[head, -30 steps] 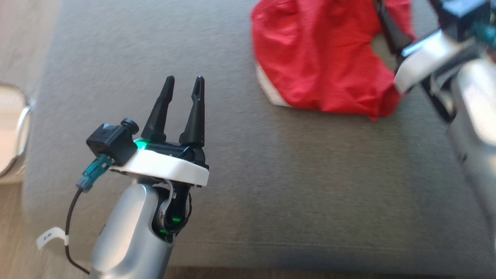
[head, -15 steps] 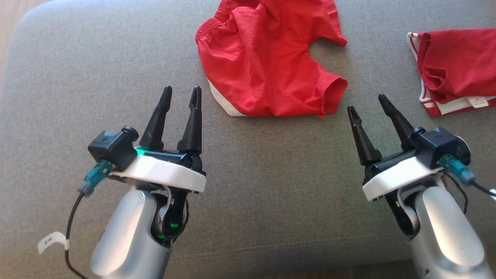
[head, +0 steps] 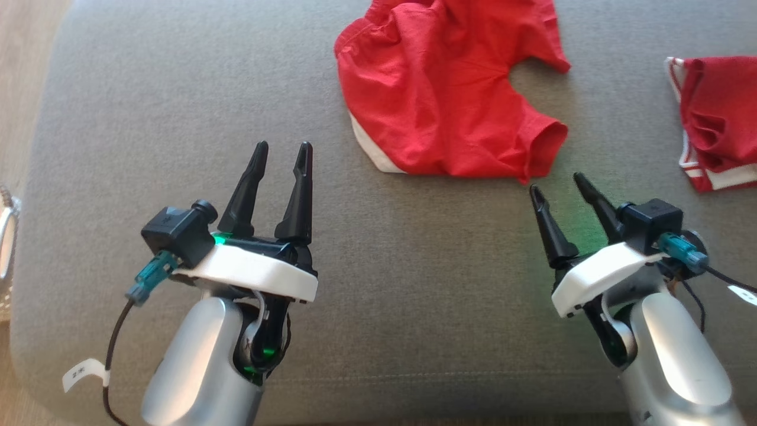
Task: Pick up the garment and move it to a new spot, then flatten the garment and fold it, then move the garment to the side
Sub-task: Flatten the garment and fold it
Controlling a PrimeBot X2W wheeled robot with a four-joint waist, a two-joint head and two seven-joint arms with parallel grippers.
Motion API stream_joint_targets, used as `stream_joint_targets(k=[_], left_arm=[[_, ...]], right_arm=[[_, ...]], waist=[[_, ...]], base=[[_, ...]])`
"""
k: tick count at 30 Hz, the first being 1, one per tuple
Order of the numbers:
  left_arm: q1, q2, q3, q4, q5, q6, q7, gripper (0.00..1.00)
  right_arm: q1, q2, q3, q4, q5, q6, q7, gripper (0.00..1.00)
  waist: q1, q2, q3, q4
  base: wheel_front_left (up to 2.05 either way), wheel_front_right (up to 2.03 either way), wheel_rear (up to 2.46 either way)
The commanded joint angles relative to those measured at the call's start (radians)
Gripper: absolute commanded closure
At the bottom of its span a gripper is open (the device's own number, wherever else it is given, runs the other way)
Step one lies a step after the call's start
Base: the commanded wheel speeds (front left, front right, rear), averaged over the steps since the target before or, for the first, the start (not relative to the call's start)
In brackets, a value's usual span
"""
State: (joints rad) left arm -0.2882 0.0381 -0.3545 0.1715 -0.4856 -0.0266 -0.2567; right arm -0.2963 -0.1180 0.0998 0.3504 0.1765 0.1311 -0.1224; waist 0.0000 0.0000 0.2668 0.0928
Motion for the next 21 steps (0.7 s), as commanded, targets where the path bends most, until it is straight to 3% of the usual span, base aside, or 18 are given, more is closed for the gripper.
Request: stream_joint_targets(k=[1, 15, 20, 21], left_arm=[[-0.023, 0.012, 0.026, -0.034, 0.0, 0.004, -0.005, 0.0], [-0.031, 0.012, 0.02, -0.043, -0.002, 0.008, -0.005, 0.0], [-0.035, 0.012, 0.016, -0.044, -0.005, 0.01, -0.005, 0.0], [-0.035, 0.012, 0.016, -0.044, -0.005, 0.011, -0.005, 0.0]], right_arm=[[-0.031, 0.009, 0.025, -0.012, 0.021, 0.0, 0.009, 0.0], [-0.128, -0.021, -0.031, 0.161, 0.005, 0.0, -0.02, 0.0], [-0.154, -0.026, 0.005, 0.2, 0.014, 0.0, -0.029, 0.0], [-0.159, -0.029, 0.017, 0.206, 0.019, 0.0, -0.029, 0.16]], waist=[[0.0, 0.0, 0.011, 0.017], [0.0, 0.0, 0.048, 0.073], [0.0, 0.0, 0.054, 0.082], [0.0, 0.0, 0.055, 0.083]], base=[[0.0, 0.0, 0.0], [0.0, 0.0, 0.0], [0.0, 0.0, 0.0], [0.0, 0.0, 0.0]])
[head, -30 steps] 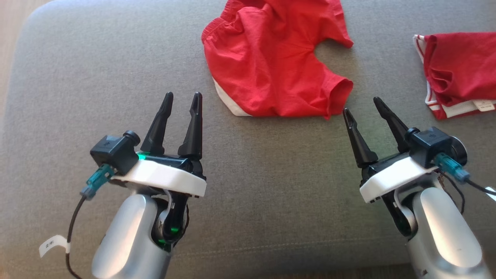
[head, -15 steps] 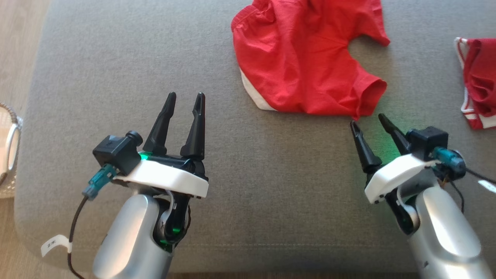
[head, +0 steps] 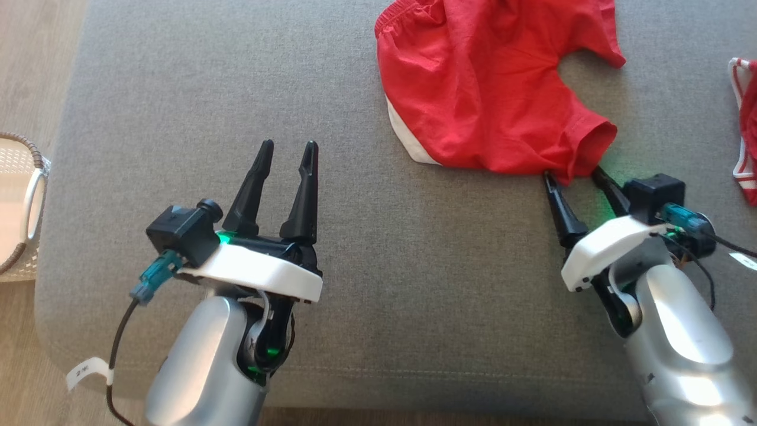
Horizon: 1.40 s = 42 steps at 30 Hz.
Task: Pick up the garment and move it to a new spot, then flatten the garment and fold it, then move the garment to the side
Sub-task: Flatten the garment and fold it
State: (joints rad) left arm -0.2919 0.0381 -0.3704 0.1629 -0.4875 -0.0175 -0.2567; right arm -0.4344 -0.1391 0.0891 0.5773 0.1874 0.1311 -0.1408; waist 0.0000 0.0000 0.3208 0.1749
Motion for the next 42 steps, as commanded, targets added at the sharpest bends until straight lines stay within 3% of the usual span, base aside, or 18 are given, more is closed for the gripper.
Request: stream_joint_targets(k=[1, 2, 11, 19, 22, 26, 29, 34, 42], left_arm=[[-0.032, 0.012, 0.032, -0.035, -0.003, 0.002, -0.005, 0.0], [-0.033, 0.012, 0.032, -0.034, -0.003, 0.002, -0.005, 0.0], [-0.026, 0.012, 0.037, -0.022, -0.004, 0.002, -0.005, 0.0], [0.006, 0.012, 0.041, -0.009, -0.007, -0.003, -0.005, 0.0], [0.016, 0.012, 0.043, -0.01, -0.008, -0.003, -0.005, 0.0], [0.028, 0.012, 0.05, -0.015, -0.006, -0.003, -0.005, 0.0], [0.033, 0.012, 0.046, -0.014, 0.0, -0.006, -0.005, 0.0], [0.016, 0.012, 0.032, -0.015, 0.005, -0.013, -0.005, 0.0], [-0.018, 0.012, -0.006, -0.011, -0.004, -0.014, -0.005, 0.0]], right_arm=[[-0.025, -0.012, 0.037, -0.015, 0.014, 0.0, -0.013, 0.64], [-0.03, -0.016, 0.047, -0.011, 0.017, 0.0, -0.018, 1.0], [-0.047, -0.041, 0.202, -0.083, 0.024, 0.0, -0.065, 1.0], [-0.041, -0.123, 0.451, -0.409, 0.205, 0.0, 0.052, 1.0], [-0.03, -0.162, 0.45, -0.525, 0.26, 0.0, 0.114, 1.0], [0.002, -0.17, 0.344, -0.608, 0.336, 0.0, 0.179, 1.0], [0.013, -0.185, 0.266, -0.561, 0.334, 0.0, 0.247, 1.0], [-0.033, -0.198, 0.183, -0.352, 0.331, 0.0, 0.345, 1.0], [-0.225, -0.22, 0.169, -0.055, 0.296, 0.0, 0.304, 1.0]], waist=[[0.0, 0.0, 0.001, 0.001], [0.0, 0.0, 0.001, 0.002], [0.0, 0.0, -0.032, -0.001], [0.0, 0.0, -0.101, -0.01], [0.0, 0.0, -0.117, -0.01], [0.0, 0.0, -0.123, -0.013], [0.0, 0.0, -0.114, -0.016], [0.0, 0.0, -0.082, -0.009], [0.0, 0.0, -0.025, 0.038]], base=[[0.0, 0.0, 0.0], [0.0, 0.0, 0.0], [0.0, 0.0, 0.0], [0.0, 0.0, 0.0], [0.0, 0.0, 0.0], [0.0, 0.0, 0.0], [0.0, 0.0, 0.0], [0.0, 0.0, 0.0], [0.0, 0.0, 0.0]])
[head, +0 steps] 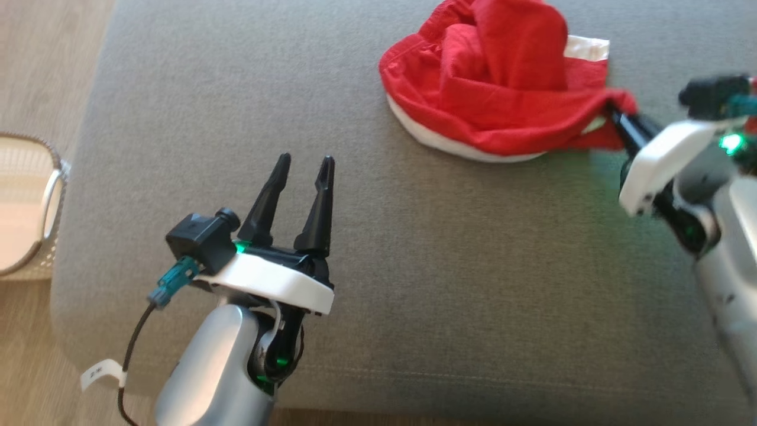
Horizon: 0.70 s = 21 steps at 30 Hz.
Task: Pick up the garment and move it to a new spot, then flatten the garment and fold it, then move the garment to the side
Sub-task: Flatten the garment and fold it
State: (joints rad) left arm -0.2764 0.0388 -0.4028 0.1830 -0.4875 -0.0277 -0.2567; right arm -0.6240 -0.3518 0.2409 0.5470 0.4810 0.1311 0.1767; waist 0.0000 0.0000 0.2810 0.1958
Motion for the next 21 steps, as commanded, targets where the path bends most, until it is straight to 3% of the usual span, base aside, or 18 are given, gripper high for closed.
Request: stream_joint_targets(k=[1, 10, 19, 20, 21], left_arm=[[-0.035, 0.011, 0.024, -0.032, -0.006, -0.002, -0.005, 0.0], [-0.052, 0.011, -0.002, -0.043, -0.032, 0.004, -0.005, 0.0], [-0.085, 0.011, -0.053, -0.073, -0.079, 0.023, -0.005, 0.0], [-0.087, 0.011, -0.056, -0.075, -0.082, 0.025, -0.005, 0.0], [-0.088, 0.011, -0.057, -0.077, -0.084, 0.027, -0.005, 0.0]], right_arm=[[-0.061, -0.01, 0.027, -0.009, 0.011, 0.0, -0.02, 1.0], [-0.239, -0.075, 0.105, 0.13, 0.057, 0.0, -0.009, 1.0], [-0.441, -0.157, 0.106, 0.445, -0.036, 0.0, 0.007, 1.0], [-0.452, -0.157, 0.099, 0.475, -0.044, 0.0, -0.002, 0.69], [-0.463, -0.157, 0.085, 0.503, -0.052, 0.0, -0.018, 0.0]], waist=[[0.0, 0.0, 0.021, 0.024], [0.0, 0.0, 0.069, 0.092], [0.0, 0.0, 0.144, 0.166], [0.0, 0.0, 0.148, 0.168], [0.0, 0.0, 0.152, 0.168]], base=[[0.0, 0.0, 0.0], [0.0, 0.0, 0.0], [0.0, 0.0, 0.0], [0.0, 0.0, 0.0], [0.0, 0.0, 0.0]])
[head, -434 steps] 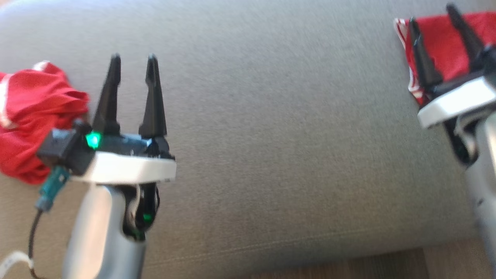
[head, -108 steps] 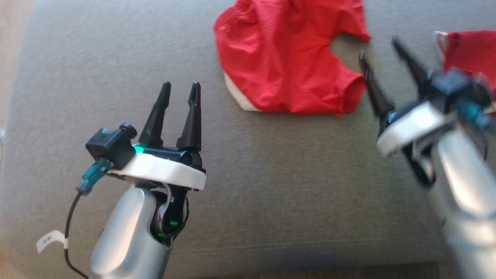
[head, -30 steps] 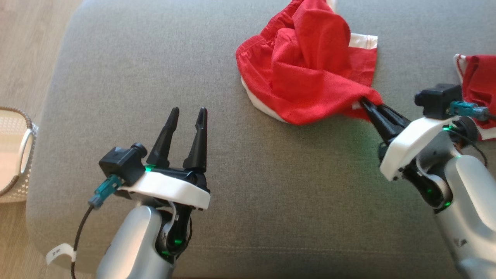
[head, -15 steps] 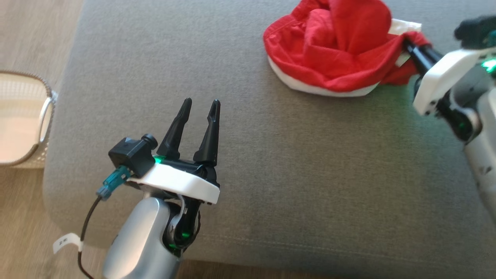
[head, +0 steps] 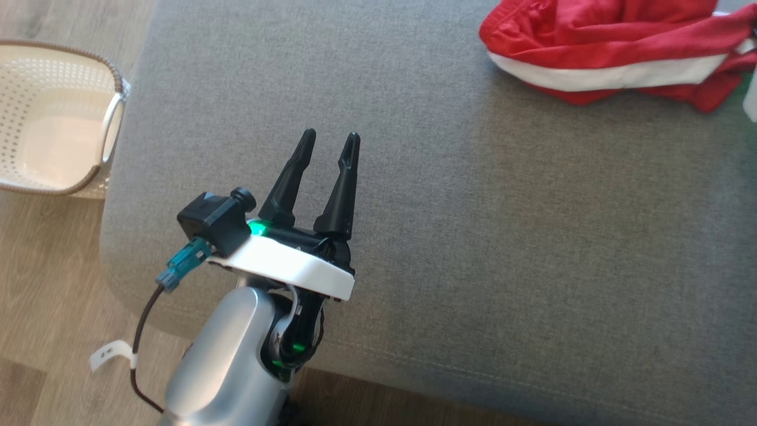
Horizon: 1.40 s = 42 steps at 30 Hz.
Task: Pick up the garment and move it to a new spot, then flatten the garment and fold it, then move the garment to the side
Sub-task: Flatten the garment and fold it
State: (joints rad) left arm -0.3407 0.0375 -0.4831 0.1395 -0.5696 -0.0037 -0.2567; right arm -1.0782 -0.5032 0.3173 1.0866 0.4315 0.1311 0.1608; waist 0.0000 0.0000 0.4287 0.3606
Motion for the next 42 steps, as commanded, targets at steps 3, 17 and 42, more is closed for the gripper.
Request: stream_joint_targets(k=[3, 17, 42], left_arm=[[-0.027, 0.013, 0.027, -0.034, -0.001, 0.009, -0.005, 0.0], [-0.028, 0.013, 0.087, 0.003, 0.054, -0.007, -0.005, 0.0], [-0.088, 0.018, 0.268, 0.24, 0.237, 0.053, -0.005, 0.0]], right_arm=[[-0.031, 0.006, -0.005, 0.036, -0.037, 0.0, -0.046, 0.0], [-0.006, 0.128, 0.054, 0.078, -0.177, 0.0, -0.294, 0.0], [0.71, 0.39, -0.147, -0.794, -0.16, 0.0, -0.363, 0.0]], waist=[[0.0, 0.0, 0.01, -0.007], [0.0, 0.0, -0.088, -0.217], [0.0, 0.0, -0.111, -0.505]], base=[[0.0, 0.0, 0.0], [0.0, 0.0, 0.0], [0.0, 0.0, 0.0]])
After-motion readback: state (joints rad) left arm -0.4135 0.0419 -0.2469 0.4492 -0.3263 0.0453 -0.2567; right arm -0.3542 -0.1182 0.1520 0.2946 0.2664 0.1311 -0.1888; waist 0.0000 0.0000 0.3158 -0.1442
